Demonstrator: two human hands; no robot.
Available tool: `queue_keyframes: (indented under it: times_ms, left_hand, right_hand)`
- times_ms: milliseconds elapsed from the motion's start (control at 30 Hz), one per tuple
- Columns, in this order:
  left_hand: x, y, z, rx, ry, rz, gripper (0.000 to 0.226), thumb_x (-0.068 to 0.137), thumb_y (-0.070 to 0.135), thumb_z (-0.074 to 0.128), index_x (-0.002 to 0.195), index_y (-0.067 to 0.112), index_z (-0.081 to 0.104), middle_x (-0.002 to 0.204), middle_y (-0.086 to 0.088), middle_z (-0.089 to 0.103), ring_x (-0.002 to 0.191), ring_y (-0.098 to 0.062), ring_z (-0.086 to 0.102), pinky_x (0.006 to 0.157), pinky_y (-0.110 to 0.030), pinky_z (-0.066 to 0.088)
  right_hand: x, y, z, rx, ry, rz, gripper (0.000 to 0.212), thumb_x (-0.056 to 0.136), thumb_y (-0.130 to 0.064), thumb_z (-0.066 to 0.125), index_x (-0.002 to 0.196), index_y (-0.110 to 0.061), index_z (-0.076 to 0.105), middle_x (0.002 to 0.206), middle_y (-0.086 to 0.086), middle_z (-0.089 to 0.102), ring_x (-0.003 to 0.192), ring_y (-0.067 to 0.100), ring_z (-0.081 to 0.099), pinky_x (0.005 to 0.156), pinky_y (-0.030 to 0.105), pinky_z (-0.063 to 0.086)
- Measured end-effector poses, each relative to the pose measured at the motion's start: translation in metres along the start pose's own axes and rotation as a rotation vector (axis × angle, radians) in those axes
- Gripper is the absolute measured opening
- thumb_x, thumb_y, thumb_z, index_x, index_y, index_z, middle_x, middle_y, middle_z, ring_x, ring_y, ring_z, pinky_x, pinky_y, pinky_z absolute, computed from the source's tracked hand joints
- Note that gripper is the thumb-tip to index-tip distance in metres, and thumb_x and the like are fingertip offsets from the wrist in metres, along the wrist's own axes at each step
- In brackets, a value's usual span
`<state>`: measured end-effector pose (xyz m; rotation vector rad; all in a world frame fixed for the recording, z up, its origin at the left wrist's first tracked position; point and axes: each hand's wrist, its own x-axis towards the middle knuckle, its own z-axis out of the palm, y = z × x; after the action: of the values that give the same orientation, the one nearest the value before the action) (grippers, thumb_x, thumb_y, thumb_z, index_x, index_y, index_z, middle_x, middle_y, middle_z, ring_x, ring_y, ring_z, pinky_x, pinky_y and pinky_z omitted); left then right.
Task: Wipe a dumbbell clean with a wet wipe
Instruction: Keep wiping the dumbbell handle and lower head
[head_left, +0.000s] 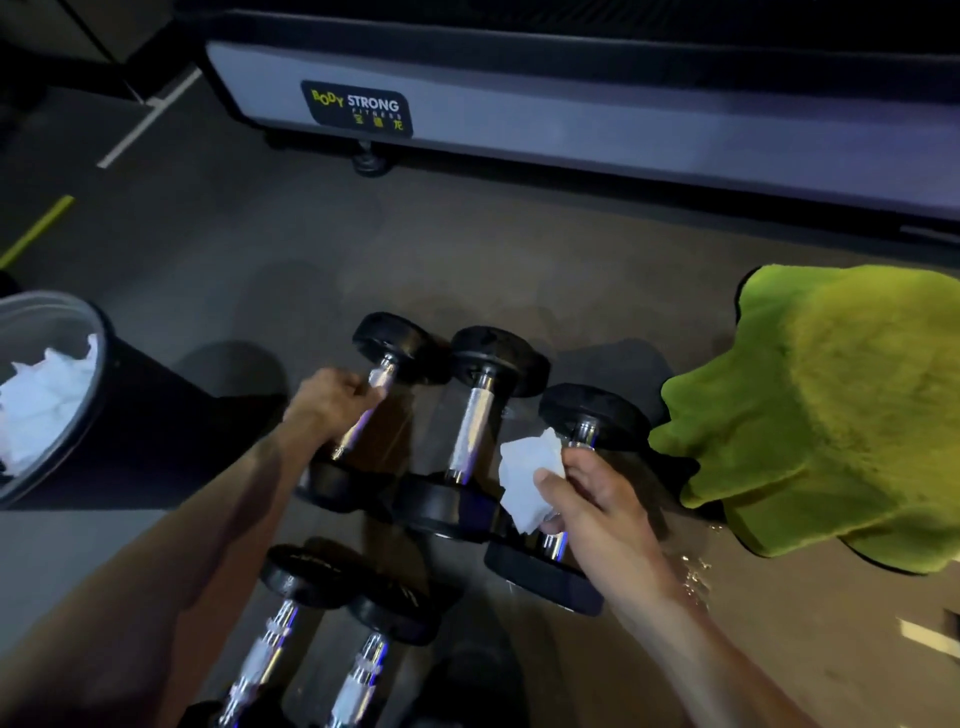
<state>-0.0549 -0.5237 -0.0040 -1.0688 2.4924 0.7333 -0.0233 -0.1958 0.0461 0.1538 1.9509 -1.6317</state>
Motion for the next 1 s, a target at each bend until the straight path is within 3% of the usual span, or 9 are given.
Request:
queue_keyframes:
  times_ms: [67, 133, 200, 333, 500, 567, 667, 800, 1000]
  left_hand:
    - [0.014, -0.007, 0.011, -0.068, -0.068, 0.026, 0.036, 0.099, 0.040, 0.069, 0.073, 0.016, 0.063, 0.083, -0.011, 0.071, 0.089, -0.034, 0.071, 0.074, -0.036, 0.049]
    - [0.023, -0.011, 0.019, -0.211, -0.120, 0.023, 0.033, 0.103, 0.030, 0.066, 0.074, 0.015, 0.064, 0.091, -0.015, 0.077, 0.076, -0.031, 0.072, 0.068, -0.034, 0.051]
    - [0.025, -0.012, 0.023, -0.241, -0.120, 0.038, 0.029, 0.105, 0.026, 0.063, 0.079, 0.014, 0.063, 0.095, -0.014, 0.076, 0.065, -0.024, 0.067, 0.064, -0.030, 0.049]
    - [0.016, -0.011, 0.030, -0.268, -0.058, 0.057, 0.027, 0.105, 0.027, 0.063, 0.081, 0.014, 0.063, 0.080, -0.004, 0.071, 0.060, -0.016, 0.064, 0.058, -0.026, 0.046]
    - [-0.021, -0.010, 0.017, -0.447, -0.016, 0.142, 0.029, 0.102, 0.035, 0.068, 0.079, 0.017, 0.069, 0.074, -0.002, 0.074, 0.065, -0.024, 0.069, 0.064, -0.032, 0.053]
    - [-0.046, 0.005, 0.000, -0.499, 0.040, 0.220, 0.028, 0.102, 0.032, 0.068, 0.080, 0.015, 0.068, 0.062, 0.007, 0.071, 0.061, -0.016, 0.067, 0.059, -0.026, 0.052]
    - [-0.098, 0.050, -0.031, -0.703, 0.061, 0.366, 0.013, 0.103, 0.023, 0.065, 0.093, 0.015, 0.070, 0.072, 0.003, 0.075, 0.062, -0.005, 0.068, 0.055, -0.014, 0.053]
    - [-0.175, 0.134, -0.058, -0.923, -0.042, 0.671, 0.015, 0.095, 0.032, 0.072, 0.099, 0.017, 0.071, 0.084, 0.000, 0.077, 0.070, -0.013, 0.073, 0.066, -0.023, 0.060]
    - [-0.247, 0.286, -0.039, -1.224, -0.211, 0.954, 0.010, 0.104, 0.011, 0.060, 0.108, 0.004, 0.065, 0.077, -0.001, 0.073, 0.067, -0.012, 0.070, 0.067, -0.024, 0.060]
  right_hand:
    - [0.004, 0.000, 0.001, -0.020, 0.001, -0.008, 0.009, 0.100, -0.024, 0.062, 0.104, -0.024, 0.070, 0.098, -0.003, 0.075, 0.079, 0.017, 0.069, 0.071, 0.018, 0.053]
    - [0.008, 0.000, 0.000, -0.028, -0.005, -0.016, 0.010, 0.100, -0.024, 0.062, 0.103, -0.026, 0.071, 0.096, -0.005, 0.075, 0.074, 0.011, 0.068, 0.069, 0.016, 0.051]
    - [0.013, -0.001, -0.002, -0.044, 0.004, -0.022, 0.012, 0.100, -0.025, 0.062, 0.105, -0.027, 0.073, 0.096, -0.005, 0.076, 0.077, 0.011, 0.070, 0.076, 0.024, 0.055]
    - [0.017, -0.003, -0.008, -0.068, 0.031, -0.076, 0.021, 0.092, -0.040, 0.063, 0.104, -0.030, 0.076, 0.097, -0.004, 0.078, 0.090, 0.020, 0.073, 0.089, 0.048, 0.058]
    - [0.009, -0.010, -0.020, 0.031, 0.059, -0.138, 0.013, 0.097, -0.014, 0.069, 0.106, -0.021, 0.074, 0.093, -0.006, 0.080, 0.086, 0.008, 0.075, 0.081, 0.031, 0.058]
    - [-0.003, -0.017, -0.027, 0.074, 0.081, -0.166, 0.010, 0.095, -0.013, 0.071, 0.104, -0.018, 0.071, 0.092, -0.003, 0.080, 0.089, 0.014, 0.076, 0.084, 0.032, 0.059]
    - [-0.026, -0.032, -0.040, 0.144, 0.121, -0.277, 0.007, 0.095, -0.013, 0.070, 0.094, -0.020, 0.072, 0.088, 0.002, 0.079, 0.085, 0.021, 0.075, 0.080, 0.035, 0.058]
    - [-0.058, -0.056, -0.067, 0.233, 0.277, -0.433, 0.006, 0.092, -0.016, 0.072, 0.091, -0.021, 0.075, 0.082, 0.003, 0.076, 0.070, 0.010, 0.065, 0.062, 0.024, 0.054]
    - [-0.086, -0.077, -0.143, 0.353, 0.648, -0.598, 0.011, 0.082, -0.032, 0.070, 0.089, -0.023, 0.072, 0.080, -0.010, 0.072, 0.075, 0.005, 0.060, 0.068, 0.019, 0.048]
